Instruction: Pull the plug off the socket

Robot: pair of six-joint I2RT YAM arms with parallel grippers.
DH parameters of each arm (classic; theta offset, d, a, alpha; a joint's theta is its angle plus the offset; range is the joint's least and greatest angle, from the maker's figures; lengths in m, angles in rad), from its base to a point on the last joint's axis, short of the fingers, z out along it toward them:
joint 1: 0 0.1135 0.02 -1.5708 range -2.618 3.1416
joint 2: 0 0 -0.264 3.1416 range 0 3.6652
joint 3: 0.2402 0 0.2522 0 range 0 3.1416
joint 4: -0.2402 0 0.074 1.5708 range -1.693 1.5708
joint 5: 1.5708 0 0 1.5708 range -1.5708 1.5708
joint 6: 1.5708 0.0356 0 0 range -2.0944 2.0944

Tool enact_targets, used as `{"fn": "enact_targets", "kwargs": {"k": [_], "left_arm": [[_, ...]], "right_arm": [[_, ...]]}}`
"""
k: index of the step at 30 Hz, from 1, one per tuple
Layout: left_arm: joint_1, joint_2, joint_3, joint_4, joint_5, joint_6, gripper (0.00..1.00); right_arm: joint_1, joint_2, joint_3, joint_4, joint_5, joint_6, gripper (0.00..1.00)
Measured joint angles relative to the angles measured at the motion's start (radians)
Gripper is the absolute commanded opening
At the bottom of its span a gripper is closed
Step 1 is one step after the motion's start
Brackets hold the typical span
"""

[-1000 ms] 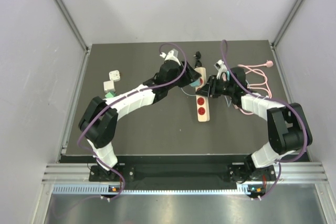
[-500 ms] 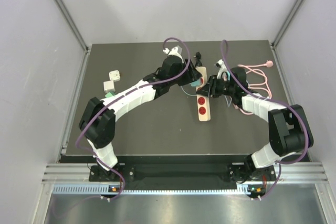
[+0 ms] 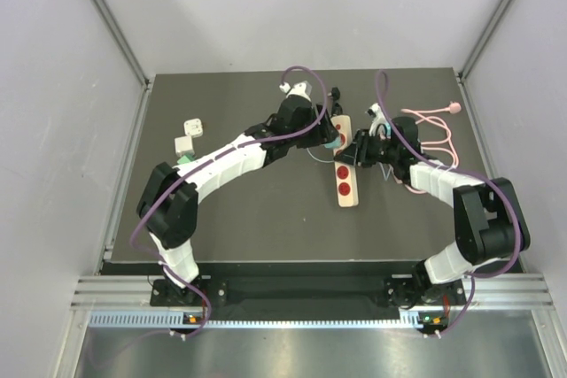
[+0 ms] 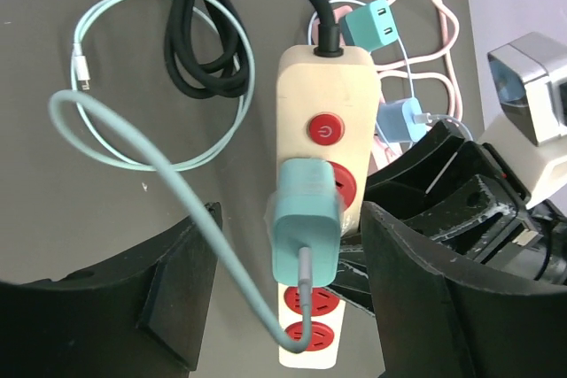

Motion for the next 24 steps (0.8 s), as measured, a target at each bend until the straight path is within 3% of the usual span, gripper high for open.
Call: {"fn": "enact_targets", "kwargs": {"k": [12, 17, 19, 21, 22, 24], "left_arm": [[-0.002, 0.018, 0.006, 0.0, 0.022, -0.023, 0.64], [-0.01, 0.052, 0.027, 0.003, 0.023, -0.043, 0.41], [-0.013, 0.065, 0.034, 0.008, 0.023, -0.048, 0.26], [-0.015, 0.074, 0.045, 0.005, 0.022, -0.038, 0.05], [-0.016, 0.077, 0.051, 0.001, 0.021, -0.04, 0.0], [-0.018, 0.084, 0.07, -0.016, 0.012, -0.037, 0.0]], "right_arm": [[-0.003, 0.0, 0.0, 0.001, 0.002, 0.001, 0.0], [-0.003, 0.0, 0.0, 0.001, 0.003, 0.001, 0.0], [-0.003, 0.0, 0.0, 0.0, 0.006, 0.0, 0.0], [-0.003, 0.0, 0.0, -0.004, 0.013, 0.002, 0.0], [-0.004, 0.0, 0.0, -0.003, 0.014, 0.001, 0.0], [-0.007, -0.002, 0.0, -0.002, 0.021, 0.001, 0.0]]}}
